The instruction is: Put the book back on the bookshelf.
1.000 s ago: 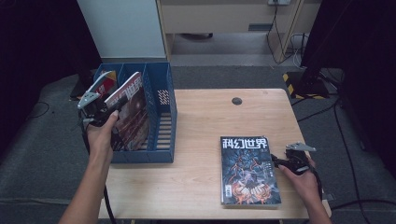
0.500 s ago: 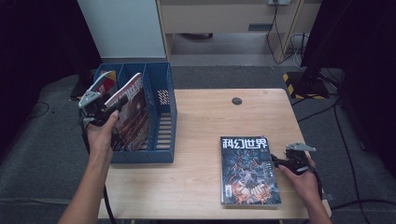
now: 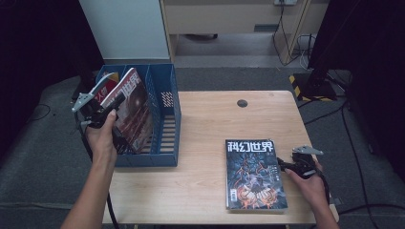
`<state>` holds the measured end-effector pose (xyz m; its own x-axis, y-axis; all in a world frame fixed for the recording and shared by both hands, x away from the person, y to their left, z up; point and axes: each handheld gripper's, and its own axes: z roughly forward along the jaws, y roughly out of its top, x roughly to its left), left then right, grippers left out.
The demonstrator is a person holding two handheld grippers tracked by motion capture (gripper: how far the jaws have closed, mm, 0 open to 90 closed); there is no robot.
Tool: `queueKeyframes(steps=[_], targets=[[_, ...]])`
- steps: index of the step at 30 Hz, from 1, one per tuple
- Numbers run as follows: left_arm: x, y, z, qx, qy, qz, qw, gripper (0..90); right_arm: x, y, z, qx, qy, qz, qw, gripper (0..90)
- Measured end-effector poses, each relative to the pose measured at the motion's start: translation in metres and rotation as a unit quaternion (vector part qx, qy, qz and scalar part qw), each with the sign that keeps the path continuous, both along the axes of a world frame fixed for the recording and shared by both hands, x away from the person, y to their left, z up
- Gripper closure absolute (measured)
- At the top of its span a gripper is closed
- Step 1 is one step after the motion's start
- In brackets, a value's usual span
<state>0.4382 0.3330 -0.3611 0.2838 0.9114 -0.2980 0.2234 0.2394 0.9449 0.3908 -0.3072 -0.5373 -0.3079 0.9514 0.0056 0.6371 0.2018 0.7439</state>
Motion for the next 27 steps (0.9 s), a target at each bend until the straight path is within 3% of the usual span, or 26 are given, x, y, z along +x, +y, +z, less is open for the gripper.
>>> queueKeyframes(steps=[7,17,20,27], targets=[[0.005,-0.007,-0.006,-0.005,0.002,0.017,0.9998,83.4,0.0,0.0,0.0,0.0,0.0,0.0,1.0,27.4],[0.006,-0.006,-0.004,-0.002,0.003,0.042,0.9991,83.3,0.0,0.0,0.0,0.0,0.0,0.0,1.0,27.4],[0.006,-0.007,-0.001,0.011,0.003,0.047,0.9988,83.3,0.0,0.0,0.0,0.0,0.0,0.001,1.0,27.5],[0.014,-0.014,-0.006,0.006,0.004,0.044,0.999,83.3,0.0,0.0,0.0,0.0,0.0,0.002,1.0,27.6]])
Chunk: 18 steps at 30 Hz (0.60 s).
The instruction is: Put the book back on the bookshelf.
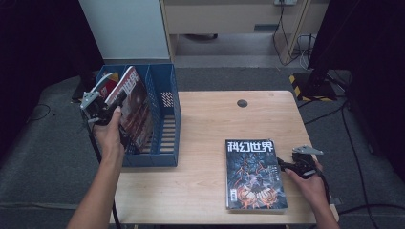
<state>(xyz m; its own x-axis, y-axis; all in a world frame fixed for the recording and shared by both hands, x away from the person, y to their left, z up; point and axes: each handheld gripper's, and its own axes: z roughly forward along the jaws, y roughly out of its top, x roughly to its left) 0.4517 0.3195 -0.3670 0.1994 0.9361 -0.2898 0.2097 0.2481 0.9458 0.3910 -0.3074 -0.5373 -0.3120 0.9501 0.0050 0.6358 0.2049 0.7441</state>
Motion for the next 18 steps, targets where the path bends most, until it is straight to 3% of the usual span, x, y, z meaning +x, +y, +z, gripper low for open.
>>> queueKeyframes(steps=[7,12,18], targets=[[0.006,-0.007,-0.008,-0.011,0.0,0.002,0.9999,83.1,0.0,0.0,0.0,0.0,0.0,0.0,1.0,27.5],[0.005,-0.007,-0.009,-0.015,-0.005,0.017,0.9997,83.2,0.0,0.0,0.0,0.0,0.0,0.001,1.0,27.5],[0.008,-0.005,-0.012,-0.02,0.0,0.01,0.9997,83.1,0.0,0.0,0.0,0.0,0.0,0.001,1.0,27.5]])
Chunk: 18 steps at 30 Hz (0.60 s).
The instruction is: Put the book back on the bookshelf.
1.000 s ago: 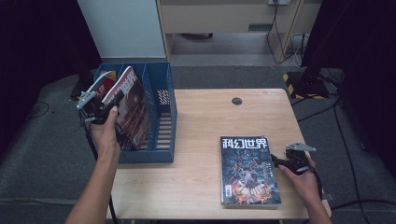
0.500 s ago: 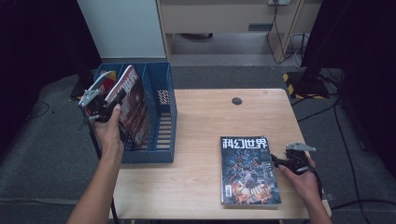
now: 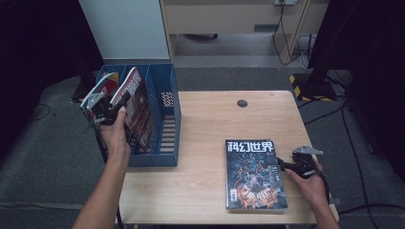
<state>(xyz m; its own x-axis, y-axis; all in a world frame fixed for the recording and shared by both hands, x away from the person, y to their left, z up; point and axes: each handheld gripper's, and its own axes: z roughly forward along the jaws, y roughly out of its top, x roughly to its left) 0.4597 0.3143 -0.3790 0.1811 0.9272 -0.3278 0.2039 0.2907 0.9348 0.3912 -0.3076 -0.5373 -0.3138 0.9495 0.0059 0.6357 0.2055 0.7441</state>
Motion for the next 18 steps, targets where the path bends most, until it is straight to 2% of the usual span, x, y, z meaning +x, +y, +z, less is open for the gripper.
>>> queueKeyframes(steps=[9,18], targets=[[0.0019,-0.0031,-0.0041,-0.005,0.003,0.0,1.0,82.7,0.0,0.0,0.0,-0.002,-0.001,0.001,1.0,27.7],[0.0009,0.0025,-0.0068,-0.01,0.003,0.006,0.9999,82.3,0.0,0.0,0.0,-0.002,-0.002,0.001,1.0,27.7]])
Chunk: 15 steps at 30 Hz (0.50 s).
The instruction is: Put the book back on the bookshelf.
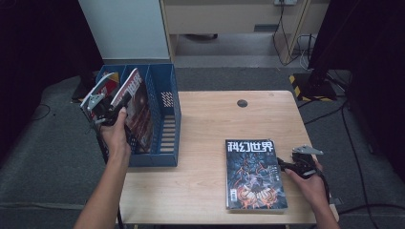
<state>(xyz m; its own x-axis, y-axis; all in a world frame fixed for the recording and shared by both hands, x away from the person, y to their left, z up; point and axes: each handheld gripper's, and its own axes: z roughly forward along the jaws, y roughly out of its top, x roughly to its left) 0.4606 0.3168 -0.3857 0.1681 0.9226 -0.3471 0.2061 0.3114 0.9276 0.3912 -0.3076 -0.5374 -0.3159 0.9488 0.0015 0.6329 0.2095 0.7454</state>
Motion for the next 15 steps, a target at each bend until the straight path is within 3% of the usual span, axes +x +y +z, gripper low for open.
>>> queueKeyframes(steps=[4,15], targets=[[-0.0011,0.0032,-0.0013,0.0,0.003,0.009,1.0,82.0,0.0,0.0,0.0,0.0,0.0,0.0,1.0,27.7],[-0.0012,0.0049,-0.0002,0.017,0.019,0.001,0.9997,80.0,-0.0001,0.0,0.0,0.0,0.0,0.0,1.0,27.7]])
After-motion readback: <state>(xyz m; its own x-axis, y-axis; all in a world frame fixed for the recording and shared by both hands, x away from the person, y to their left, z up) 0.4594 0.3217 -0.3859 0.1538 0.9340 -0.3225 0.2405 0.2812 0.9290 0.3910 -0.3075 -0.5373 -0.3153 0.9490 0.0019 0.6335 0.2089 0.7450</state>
